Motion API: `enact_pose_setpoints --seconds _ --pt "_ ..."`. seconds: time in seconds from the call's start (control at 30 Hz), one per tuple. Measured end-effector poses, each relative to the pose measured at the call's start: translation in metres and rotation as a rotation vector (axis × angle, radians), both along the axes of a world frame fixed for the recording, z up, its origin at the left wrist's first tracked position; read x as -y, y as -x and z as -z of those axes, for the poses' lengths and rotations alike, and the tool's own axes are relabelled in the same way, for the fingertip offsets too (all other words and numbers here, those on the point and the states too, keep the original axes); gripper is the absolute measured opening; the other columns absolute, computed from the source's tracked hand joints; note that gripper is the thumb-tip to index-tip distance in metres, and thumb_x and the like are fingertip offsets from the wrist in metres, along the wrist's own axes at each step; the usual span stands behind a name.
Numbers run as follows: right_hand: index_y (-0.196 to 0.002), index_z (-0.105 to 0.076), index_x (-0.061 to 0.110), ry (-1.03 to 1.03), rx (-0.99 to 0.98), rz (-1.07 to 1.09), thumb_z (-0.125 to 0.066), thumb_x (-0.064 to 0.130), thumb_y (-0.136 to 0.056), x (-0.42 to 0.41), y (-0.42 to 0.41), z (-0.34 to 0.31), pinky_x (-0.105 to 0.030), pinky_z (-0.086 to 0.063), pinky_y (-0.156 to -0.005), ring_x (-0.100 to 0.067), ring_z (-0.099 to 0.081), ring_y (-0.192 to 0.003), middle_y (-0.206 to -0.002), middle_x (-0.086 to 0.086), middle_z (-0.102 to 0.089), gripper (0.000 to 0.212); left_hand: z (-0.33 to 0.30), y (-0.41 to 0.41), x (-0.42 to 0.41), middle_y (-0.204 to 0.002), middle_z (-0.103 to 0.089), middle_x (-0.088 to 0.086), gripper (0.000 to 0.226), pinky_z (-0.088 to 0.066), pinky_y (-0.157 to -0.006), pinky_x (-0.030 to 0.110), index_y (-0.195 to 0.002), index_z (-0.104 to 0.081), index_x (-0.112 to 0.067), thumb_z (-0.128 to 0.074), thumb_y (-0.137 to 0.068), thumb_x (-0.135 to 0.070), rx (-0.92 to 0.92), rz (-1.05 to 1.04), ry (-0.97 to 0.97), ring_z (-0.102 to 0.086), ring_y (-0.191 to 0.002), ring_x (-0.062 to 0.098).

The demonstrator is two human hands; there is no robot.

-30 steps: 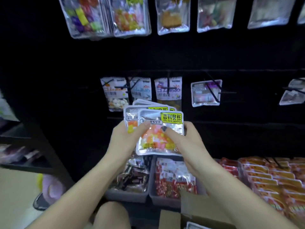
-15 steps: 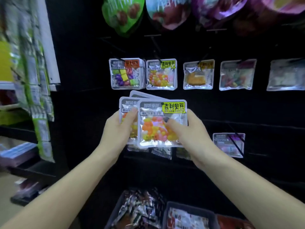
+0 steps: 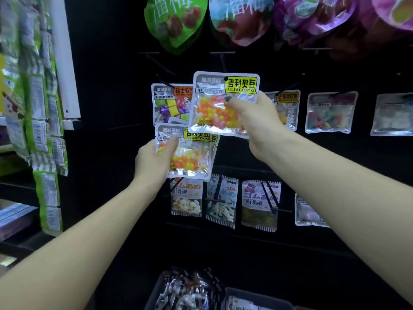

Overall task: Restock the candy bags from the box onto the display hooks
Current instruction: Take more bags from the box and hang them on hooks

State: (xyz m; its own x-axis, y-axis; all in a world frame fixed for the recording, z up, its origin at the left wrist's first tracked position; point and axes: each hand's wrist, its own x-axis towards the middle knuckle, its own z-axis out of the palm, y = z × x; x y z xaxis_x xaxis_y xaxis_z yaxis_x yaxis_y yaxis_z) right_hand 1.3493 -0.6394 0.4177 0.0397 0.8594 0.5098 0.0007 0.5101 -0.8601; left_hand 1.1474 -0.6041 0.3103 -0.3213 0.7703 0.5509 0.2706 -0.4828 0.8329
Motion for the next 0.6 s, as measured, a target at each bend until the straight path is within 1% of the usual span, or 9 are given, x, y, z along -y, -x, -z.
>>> enact_pose_setpoints --seconds 0.1,0.2,0.27,0.33,0.37,0.43,0.5,0.53,0.6 --pt "-0.106 -0.060 0.026 0.003 -0.020 0.034 -0.071 0.019 -0.097 -0.011 0.005 -0.003 -0.021 -0.032 -0.067 0.001 -0.055 -0.093 -0.109 0.011 -0.068 0.016 0.000 -0.005 -0.008 -0.093 -0.062 -0.019 0.023 -0.044 -0.076 0.023 -0.094 -0.063 -0.034 -0.058 -0.100 -0.056 -0.003 0.004 0.013 -0.058 -0.088 -0.002" --pt "-0.111 -0.061 0.024 -0.003 -0.037 0.038 -0.072 0.019 -0.096 -0.020 0.008 -0.005 -0.019 -0.032 -0.066 0.000 -0.057 -0.094 -0.110 0.012 -0.067 0.019 0.001 -0.014 -0.012 -0.085 -0.051 -0.028 0.025 -0.036 -0.067 0.010 -0.080 -0.048 -0.044 -0.059 -0.102 -0.049 -0.034 -0.004 0.022 -0.052 -0.073 -0.017" --pt "-0.127 -0.060 0.017 -0.015 -0.043 0.043 -0.075 0.024 -0.094 -0.023 0.013 -0.005 -0.023 -0.038 -0.079 -0.013 -0.060 -0.112 -0.128 0.004 -0.066 0.038 0.003 -0.018 -0.014 -0.084 -0.048 -0.032 0.028 -0.033 -0.065 0.005 -0.079 -0.044 -0.047 -0.059 -0.102 -0.047 -0.055 -0.013 0.011 -0.049 -0.066 -0.025" --pt "-0.144 -0.052 0.014 -0.027 -0.034 0.029 -0.078 0.030 -0.089 -0.023 0.019 -0.005 -0.037 -0.037 -0.098 -0.022 -0.054 -0.131 -0.149 -0.001 -0.056 0.063 0.006 -0.019 -0.020 -0.084 -0.053 -0.030 0.026 -0.036 -0.066 0.006 -0.080 -0.047 -0.048 -0.060 -0.102 -0.048 -0.067 -0.007 0.011 -0.050 -0.068 -0.020" --pt "-0.144 -0.052 0.013 -0.032 -0.030 0.034 -0.078 0.030 -0.088 -0.023 0.020 -0.004 -0.040 -0.036 -0.100 -0.022 -0.053 -0.132 -0.152 -0.002 -0.054 0.064 0.008 -0.019 -0.022 -0.085 -0.056 -0.030 0.023 -0.037 -0.067 0.007 -0.081 -0.049 -0.048 -0.060 -0.101 -0.050 -0.072 0.003 0.011 -0.051 -0.071 -0.019" --pt "-0.136 -0.057 0.012 -0.022 -0.037 0.050 -0.077 0.026 -0.090 -0.027 0.020 -0.003 -0.037 -0.034 -0.095 -0.018 -0.056 -0.122 -0.146 -0.003 -0.058 0.052 0.011 -0.018 -0.026 -0.087 -0.059 -0.031 0.018 -0.038 -0.069 0.008 -0.084 -0.053 -0.049 -0.060 -0.100 -0.052 -0.075 0.020 0.018 -0.053 -0.073 -0.025" --pt "-0.119 -0.063 0.017 -0.023 -0.048 0.071 -0.075 0.022 -0.092 -0.033 0.015 -0.002 -0.029 -0.036 -0.086 -0.011 -0.059 -0.107 -0.127 0.001 -0.067 0.030 0.013 -0.017 -0.031 -0.089 -0.063 -0.030 0.015 -0.040 -0.071 0.009 -0.086 -0.056 -0.050 -0.061 -0.100 -0.054 -0.085 0.035 0.010 -0.054 -0.073 -0.028" --pt "-0.106 -0.064 0.022 -0.031 -0.055 0.076 -0.074 0.020 -0.092 -0.036 0.013 -0.001 -0.024 -0.038 -0.077 -0.006 -0.060 -0.098 -0.114 0.005 -0.069 0.017 0.015 -0.017 -0.033 -0.089 -0.063 -0.029 0.015 -0.041 -0.070 0.008 -0.086 -0.056 -0.049 -0.061 -0.100 -0.053 -0.084 0.040 0.009 -0.053 -0.073 -0.029" --pt "-0.092 -0.062 0.028 -0.055 -0.056 0.096 -0.072 0.016 -0.093 -0.039 0.011 0.000 -0.018 -0.037 -0.066 0.001 -0.059 -0.086 -0.099 0.011 -0.070 0.016 0.016 -0.017 -0.033 -0.082 -0.057 -0.032 0.020 -0.038 -0.065 0.001 -0.083 -0.052 -0.049 -0.062 -0.101 -0.048 -0.082 0.035 0.007 -0.050 -0.069 -0.032"
